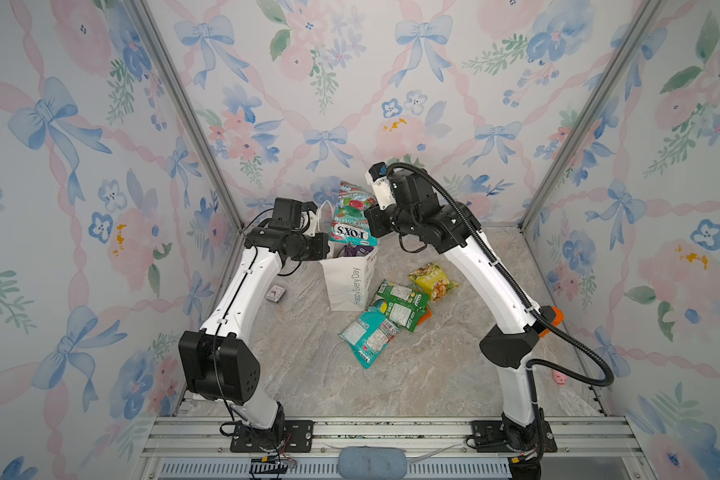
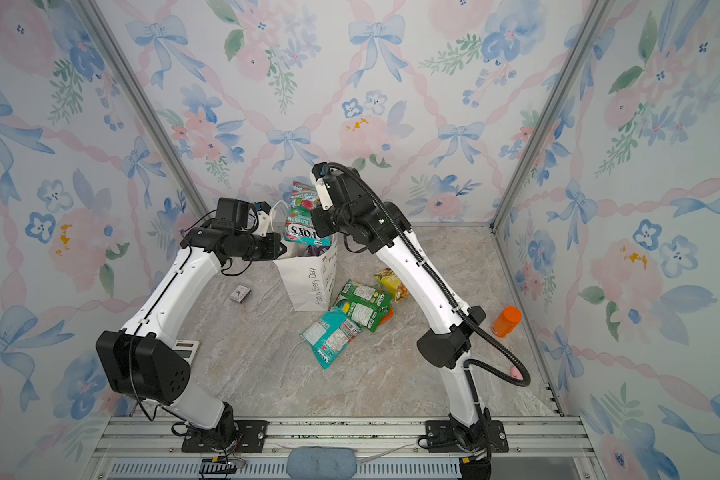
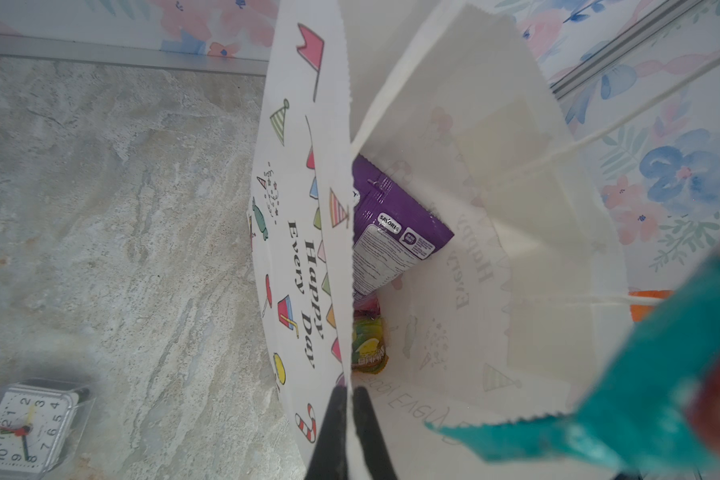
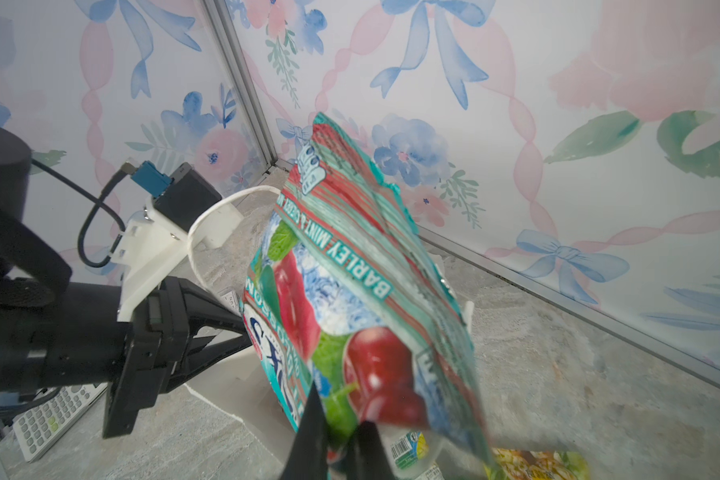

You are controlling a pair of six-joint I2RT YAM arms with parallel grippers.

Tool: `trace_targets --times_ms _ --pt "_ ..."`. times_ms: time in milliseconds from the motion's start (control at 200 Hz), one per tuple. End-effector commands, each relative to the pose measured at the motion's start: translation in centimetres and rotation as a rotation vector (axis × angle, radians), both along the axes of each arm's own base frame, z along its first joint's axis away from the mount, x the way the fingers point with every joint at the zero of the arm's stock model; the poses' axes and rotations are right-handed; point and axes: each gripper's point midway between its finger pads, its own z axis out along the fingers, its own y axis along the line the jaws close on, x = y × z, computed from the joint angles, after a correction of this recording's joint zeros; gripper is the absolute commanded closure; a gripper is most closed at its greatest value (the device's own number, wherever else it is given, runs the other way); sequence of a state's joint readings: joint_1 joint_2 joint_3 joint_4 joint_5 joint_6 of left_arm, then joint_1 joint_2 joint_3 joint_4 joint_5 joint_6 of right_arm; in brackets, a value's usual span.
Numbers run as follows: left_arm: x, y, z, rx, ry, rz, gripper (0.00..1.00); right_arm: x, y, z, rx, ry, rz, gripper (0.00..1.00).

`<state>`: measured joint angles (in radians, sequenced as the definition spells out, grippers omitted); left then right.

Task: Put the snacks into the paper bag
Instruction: 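Lower the mint blossom bag into the paper bag with the right gripper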

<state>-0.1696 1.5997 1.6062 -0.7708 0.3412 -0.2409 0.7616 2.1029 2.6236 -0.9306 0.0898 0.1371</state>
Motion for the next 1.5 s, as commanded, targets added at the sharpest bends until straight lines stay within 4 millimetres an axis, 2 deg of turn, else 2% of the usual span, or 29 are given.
trace_targets --times_ms 0,160,290,585,890,1250,1495 --pt "0.0 0.0 0.4 -0.014 -0.014 0.004 1.00 1.1 0.6 2.5 0.078 -0.075 0.000 1.00" --pt "0.0 -0.1 0.3 -0.013 -0.012 0.003 1.00 1.6 1.8 1.6 0.098 -0.055 0.017 1.00" --pt "0.0 -0.1 0.2 -0.013 -0.009 0.003 1.00 2.0 2.0 0.6 0.088 -0.038 0.012 1.00" --pt "0.0 0.0 0.3 -0.015 -0.010 0.004 1.00 3.5 0.7 -1.5 0.071 0.021 -0.031 1.00" --pt "0.0 0.0 0.3 -0.017 -0.012 0.002 1.00 4.6 -0.5 -2.7 0.055 0.050 -0.059 1.00" --pt "0.0 0.1 0.3 -0.016 -0.012 0.003 1.00 4.7 1.2 -5.6 0.053 0.116 -0.009 1.00" --pt "0.0 0.0 0.3 -0.018 -0.010 0.002 1.00 4.9 1.4 -7.0 0.037 0.145 -0.007 1.00"
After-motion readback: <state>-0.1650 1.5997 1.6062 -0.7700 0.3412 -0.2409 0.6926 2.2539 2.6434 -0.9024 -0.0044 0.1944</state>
